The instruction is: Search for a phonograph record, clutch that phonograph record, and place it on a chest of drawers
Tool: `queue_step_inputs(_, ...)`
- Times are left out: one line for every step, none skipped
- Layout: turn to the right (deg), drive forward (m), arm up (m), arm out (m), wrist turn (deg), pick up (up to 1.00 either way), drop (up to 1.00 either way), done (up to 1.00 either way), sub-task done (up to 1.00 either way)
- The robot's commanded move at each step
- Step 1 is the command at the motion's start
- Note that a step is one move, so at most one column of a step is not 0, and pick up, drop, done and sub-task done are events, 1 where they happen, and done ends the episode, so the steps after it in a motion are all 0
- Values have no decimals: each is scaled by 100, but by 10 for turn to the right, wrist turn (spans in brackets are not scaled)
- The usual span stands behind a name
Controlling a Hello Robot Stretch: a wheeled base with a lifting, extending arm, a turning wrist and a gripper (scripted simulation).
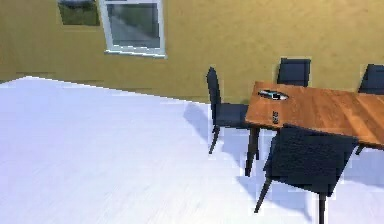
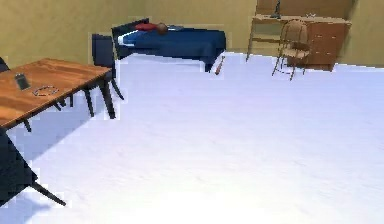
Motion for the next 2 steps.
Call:
queue_step_inputs(0,100,0,0,0,0,0,0,0)
queue_step_inputs(0,50,0,0,0,0,0,0,0)
